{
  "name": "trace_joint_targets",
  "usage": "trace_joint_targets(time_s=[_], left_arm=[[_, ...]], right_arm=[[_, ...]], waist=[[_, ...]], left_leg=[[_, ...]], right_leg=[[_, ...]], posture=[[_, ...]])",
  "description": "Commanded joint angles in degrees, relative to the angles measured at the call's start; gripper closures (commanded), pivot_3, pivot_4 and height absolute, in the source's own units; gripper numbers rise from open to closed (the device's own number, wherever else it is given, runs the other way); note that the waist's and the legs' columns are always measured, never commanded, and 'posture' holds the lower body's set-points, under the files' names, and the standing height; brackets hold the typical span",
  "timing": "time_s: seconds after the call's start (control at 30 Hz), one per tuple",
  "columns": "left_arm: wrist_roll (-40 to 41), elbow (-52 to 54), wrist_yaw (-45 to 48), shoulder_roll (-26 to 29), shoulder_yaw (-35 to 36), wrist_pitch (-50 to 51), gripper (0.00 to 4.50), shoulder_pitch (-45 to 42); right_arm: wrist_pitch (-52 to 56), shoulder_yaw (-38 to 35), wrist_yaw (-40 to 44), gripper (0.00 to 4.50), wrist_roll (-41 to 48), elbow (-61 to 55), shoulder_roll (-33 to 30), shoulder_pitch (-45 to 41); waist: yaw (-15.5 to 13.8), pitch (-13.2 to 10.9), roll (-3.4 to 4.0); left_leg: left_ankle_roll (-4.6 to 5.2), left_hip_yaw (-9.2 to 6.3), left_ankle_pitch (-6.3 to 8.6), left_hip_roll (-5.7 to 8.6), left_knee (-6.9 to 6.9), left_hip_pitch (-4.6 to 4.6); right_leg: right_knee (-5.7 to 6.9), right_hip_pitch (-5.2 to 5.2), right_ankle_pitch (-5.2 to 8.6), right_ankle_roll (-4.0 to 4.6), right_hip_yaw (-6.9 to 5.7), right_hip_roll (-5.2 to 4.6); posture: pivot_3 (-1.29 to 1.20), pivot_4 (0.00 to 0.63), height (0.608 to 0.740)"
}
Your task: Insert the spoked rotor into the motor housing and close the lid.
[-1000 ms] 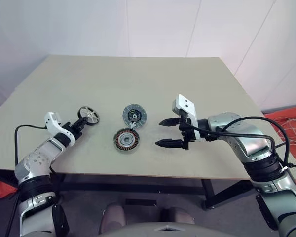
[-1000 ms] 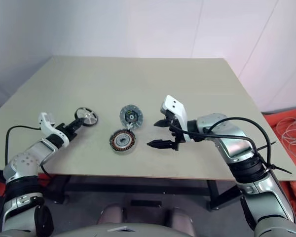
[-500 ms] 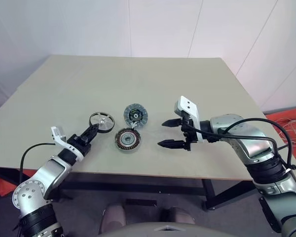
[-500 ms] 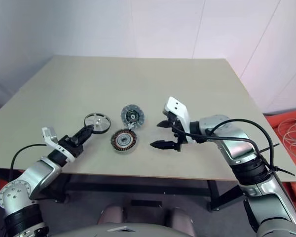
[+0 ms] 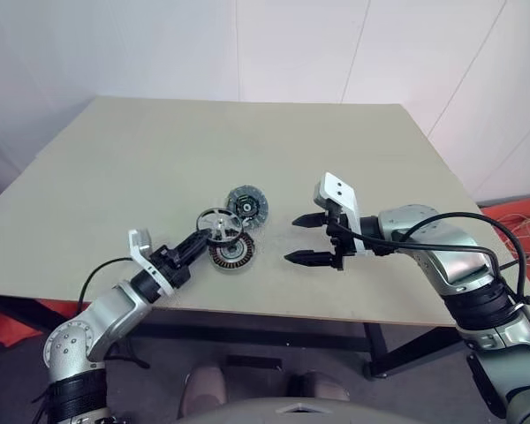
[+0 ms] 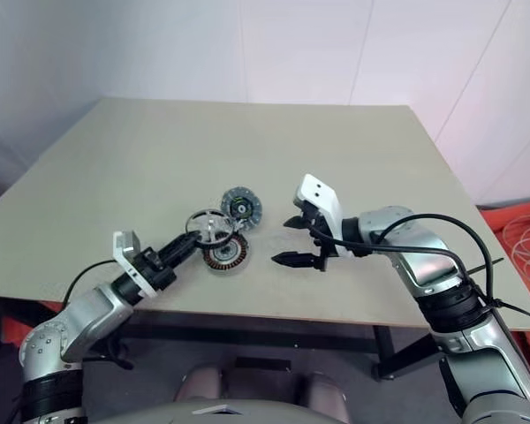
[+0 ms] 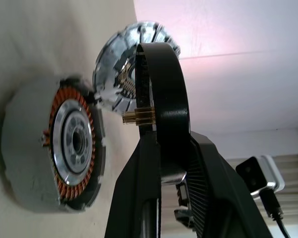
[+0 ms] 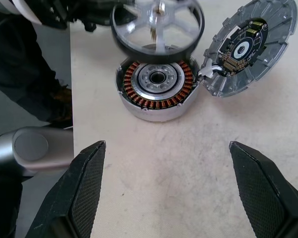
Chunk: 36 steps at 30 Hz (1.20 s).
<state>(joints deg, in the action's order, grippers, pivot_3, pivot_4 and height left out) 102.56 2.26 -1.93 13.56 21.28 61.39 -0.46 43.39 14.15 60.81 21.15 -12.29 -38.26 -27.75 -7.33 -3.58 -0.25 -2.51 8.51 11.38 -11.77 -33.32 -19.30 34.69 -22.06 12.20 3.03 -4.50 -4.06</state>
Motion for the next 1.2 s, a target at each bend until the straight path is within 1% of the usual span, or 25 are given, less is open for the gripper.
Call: trace_joint_targets(time_s=[0.03, 0.23, 0.4, 0.67, 0.97, 1.2], left_arm=[[1.8, -1.7, 2.5, 0.8, -1.6, 0.0, 4.1, -1.1], [0.9, -3.3, 3.5, 0.3, -4.0, -0.7, 4.1, -2.3], [0.3, -3.5, 3.0, -0.4, -4.1, -2.3, 4.1, -2.4], [2.7, -1.8, 0.6, -0.4, -4.6, -3.4, 4.1, -1.4], [1.8, -2.0, 0.6, 1.6, -5.8, -2.6, 4.1, 0.2], [1.4, -2.6, 1.5, 2.2, -5.7, -2.8, 4.1, -0.6]], right_arm=[[-0.9, -1.2, -0.2, 0.0, 0.1, -1.6, -1.0, -0.6], [-0.7, -1.5, -0.4, 0.0, 0.3, -2.1, -1.6, -0.3], [-0.6, -1.6, -0.6, 0.0, 0.4, -2.2, -1.8, -0.3], [-0.7, -1.7, -0.8, 0.0, 0.5, -2.4, -1.9, 0.1], [-1.4, -1.0, -1.3, 0.0, 0.2, -1.6, -1.0, -0.5], [-1.8, -0.9, -1.5, 0.0, 0.0, -1.5, -0.9, -0.3]], waist=[[0.0, 0.0, 0.0], [-0.1, 0.0, 0.0], [0.0, 0.0, 0.0], [-0.1, 0.0, 0.0], [-0.1, 0.0, 0.0], [0.0, 0.0, 0.0]], left_leg=[[0.0, 0.0, 0.0, 0.0, 0.0, 0.0], [-0.01, 0.0, 0.0, -0.01, 0.0, 0.0], [-0.01, 0.0, -0.01, -0.01, 0.0, -0.01], [-0.01, 0.0, -0.01, -0.01, 0.0, -0.03], [-0.01, 0.01, -0.01, -0.01, 0.0, -0.02], [-0.02, 0.01, -0.01, -0.01, -0.01, 0.0]], right_leg=[[0.0, 0.01, 0.0, 0.0, 0.0, 0.0], [0.01, 0.02, 0.0, -0.02, 0.0, 0.0], [0.01, 0.04, -0.01, -0.02, 0.0, 0.01], [0.01, 0.04, -0.01, -0.03, 0.0, 0.0], [0.01, 0.04, -0.01, -0.04, 0.0, 0.01], [0.01, 0.05, -0.01, -0.04, 0.0, 0.0]], posture=[[0.0, 0.0, 0.74], [0.0, 0.0, 0.74], [0.0, 0.0, 0.74], [0.0, 0.0, 0.74], [0.0, 0.0, 0.74], [0.0, 0.0, 0.74]])
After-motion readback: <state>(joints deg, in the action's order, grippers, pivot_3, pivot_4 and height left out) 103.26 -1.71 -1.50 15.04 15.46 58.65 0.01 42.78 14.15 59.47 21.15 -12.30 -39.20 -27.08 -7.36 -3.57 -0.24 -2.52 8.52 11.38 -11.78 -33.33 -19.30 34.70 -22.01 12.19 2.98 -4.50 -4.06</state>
